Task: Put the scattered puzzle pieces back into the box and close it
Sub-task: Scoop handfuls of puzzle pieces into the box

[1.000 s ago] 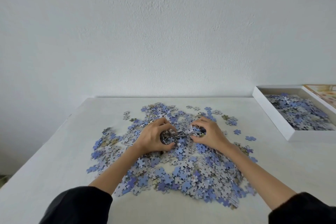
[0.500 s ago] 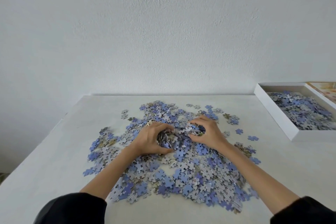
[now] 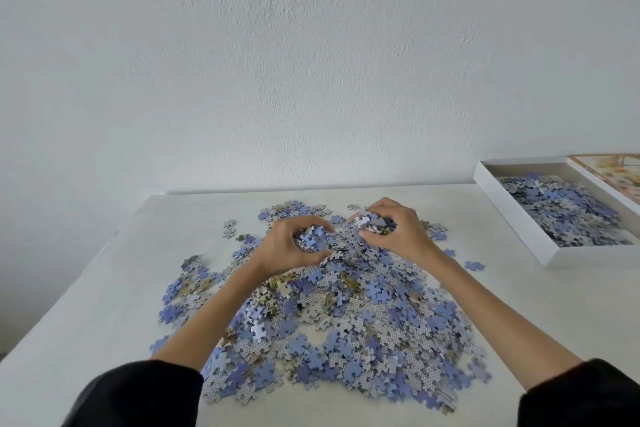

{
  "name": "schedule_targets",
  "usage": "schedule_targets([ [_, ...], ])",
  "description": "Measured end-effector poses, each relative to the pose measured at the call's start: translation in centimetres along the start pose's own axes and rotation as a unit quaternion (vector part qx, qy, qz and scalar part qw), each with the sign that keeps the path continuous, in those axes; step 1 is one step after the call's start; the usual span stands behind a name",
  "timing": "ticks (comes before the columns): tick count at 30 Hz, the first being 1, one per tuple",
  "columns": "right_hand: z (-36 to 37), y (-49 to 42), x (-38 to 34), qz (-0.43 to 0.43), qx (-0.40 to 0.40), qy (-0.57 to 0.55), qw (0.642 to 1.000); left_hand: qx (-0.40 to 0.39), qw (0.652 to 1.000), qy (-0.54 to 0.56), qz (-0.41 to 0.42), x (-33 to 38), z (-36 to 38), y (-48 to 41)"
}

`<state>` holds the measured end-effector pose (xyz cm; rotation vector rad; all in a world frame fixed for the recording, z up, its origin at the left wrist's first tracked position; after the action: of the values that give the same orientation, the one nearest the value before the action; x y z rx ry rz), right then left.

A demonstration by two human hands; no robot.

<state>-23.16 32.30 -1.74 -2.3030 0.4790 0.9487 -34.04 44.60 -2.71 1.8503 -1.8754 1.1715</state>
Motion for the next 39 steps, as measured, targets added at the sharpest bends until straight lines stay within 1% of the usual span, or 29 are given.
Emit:
schedule_targets([
  [7,-2.0,-0.3,-0.7,-0.021,0.001,-0.008,1.0,-0.006,1.0,-0.013,0.007,2.3,1.3,-0.5],
  [11,-3.7,-0.1,-0.8,-0.034,-0.007,-0.02,0.999,-0.001,0.999,-0.011,0.033,5.1,2.3,-1.4],
  [18,-9.1,0.6,0.6,-0.05,0.001,-0.022,0.999,0.004,0.999,0.001,0.045,8.8,5.7,-4.6],
  [23,-14.2,1.4,2.6,-0.057,0.015,-0.005,0.998,-0.011,0.998,0.004,0.064,13.0,9.8,-7.6],
  [26,-17.7,1.9,4.3,-0.061,0.024,0.005,0.998,-0.016,0.997,0.02,0.067,14.9,12.6,-9.9],
  [30,-22.6,2.5,7.6,-0.034,0.045,0.008,0.998,-0.037,0.996,0.043,0.065,17.2,16.9,-13.5],
  [33,-26.2,2.8,10.1,-0.036,0.062,0.033,0.997,-0.049,0.995,0.067,0.061,18.5,20.2,-16.7],
  [39,-31.5,2.3,16.7,-0.005,0.058,0.074,0.996,-0.058,0.992,0.082,0.082,20.5,26.3,-23.0],
])
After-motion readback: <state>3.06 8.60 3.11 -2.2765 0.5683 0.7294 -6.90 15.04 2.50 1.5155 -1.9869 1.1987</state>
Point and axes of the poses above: each hand's wrist, its own y-axis away from the middle knuckle, its own z-axis out of the palm, x = y × z, the point moved 10 cm from there along -y, towards the middle knuckle
